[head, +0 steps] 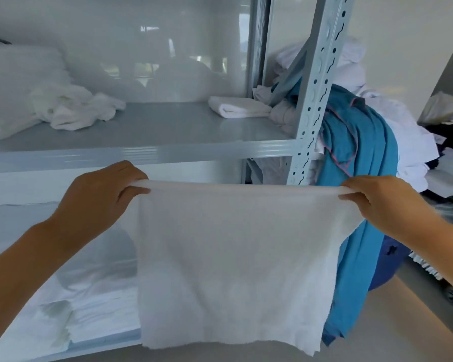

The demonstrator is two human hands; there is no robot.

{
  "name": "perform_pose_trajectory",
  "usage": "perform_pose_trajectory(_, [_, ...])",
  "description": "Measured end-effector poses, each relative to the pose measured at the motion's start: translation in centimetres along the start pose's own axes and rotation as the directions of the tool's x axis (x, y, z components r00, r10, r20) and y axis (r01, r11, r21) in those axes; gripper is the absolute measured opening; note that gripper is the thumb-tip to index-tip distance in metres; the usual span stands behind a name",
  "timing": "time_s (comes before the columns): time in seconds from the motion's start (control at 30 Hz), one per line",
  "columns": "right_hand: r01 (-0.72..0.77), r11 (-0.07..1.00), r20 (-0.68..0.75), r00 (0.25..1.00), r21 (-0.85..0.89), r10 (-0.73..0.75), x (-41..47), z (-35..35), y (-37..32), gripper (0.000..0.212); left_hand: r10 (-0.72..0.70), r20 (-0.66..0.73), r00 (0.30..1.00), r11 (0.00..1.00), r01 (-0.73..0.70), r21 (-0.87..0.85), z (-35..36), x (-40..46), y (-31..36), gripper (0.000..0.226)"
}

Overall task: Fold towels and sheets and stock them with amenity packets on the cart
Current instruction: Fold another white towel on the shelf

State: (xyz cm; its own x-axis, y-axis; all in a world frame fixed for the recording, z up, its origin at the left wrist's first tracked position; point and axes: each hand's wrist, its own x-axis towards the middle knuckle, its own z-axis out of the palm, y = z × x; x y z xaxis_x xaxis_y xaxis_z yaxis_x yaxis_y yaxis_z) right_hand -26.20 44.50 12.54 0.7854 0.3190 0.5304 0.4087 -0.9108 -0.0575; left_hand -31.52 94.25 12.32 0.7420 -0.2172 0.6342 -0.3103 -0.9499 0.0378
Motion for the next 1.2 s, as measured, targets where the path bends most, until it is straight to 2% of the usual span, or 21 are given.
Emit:
perform_pose_trajectory(0.07, [-0.005,1.000,0.006,1.000,0.020,0.005,1.4,0.2,-0.2,0.005,-0.014,0.020,1.000,1.000,0.014,0.003,-0.4,0.4,-0.9,0.005])
perform_pose_trajectory(0.37, [0.060,0.993,0.017,0.998,0.097,-0.062,10.7,3.7,-4.0,0.020,-0.108,-0.044,0.993,0.994,0.109,0.006,-1.4,1.7,-8.5,0.018])
perform_pose_trajectory(0.53, [0.078,0.993,-0.027,0.997,0.085,-0.076,17.0,6.8,-7.2,0.014,-0.108,-0.102,0.989,0.994,0.111,0.021,-0.8,2.9,-14.4,0.023])
perform_pose_trajectory(0.77, [0.106,0.994,-0.100,0.990,0.035,-0.102,24.9,10.5,-10.2,0.012,-0.122,-0.173,0.977,0.992,0.124,-0.003,1.2,7.3,-22.6,0.048])
perform_pose_trajectory(0.9, [0.076,0.997,-0.114,0.991,-0.008,-0.077,28.3,13.5,-11.7,0.010,-0.119,-0.272,0.955,0.992,0.124,0.001,3.2,10.7,-25.9,0.041])
perform_pose_trajectory(1.07, [-0.019,0.999,-0.083,0.996,-0.031,0.016,33.3,17.1,-12.0,0.014,-0.307,-0.229,0.924,0.951,0.289,-0.112,6.5,15.0,-28.2,0.035])
perform_pose_trajectory(1.2, [-0.110,0.994,-0.042,0.993,-0.001,0.109,37.5,19.5,-11.7,0.019,-0.418,-0.130,0.899,0.908,0.411,-0.074,8.7,18.8,-29.6,0.028])
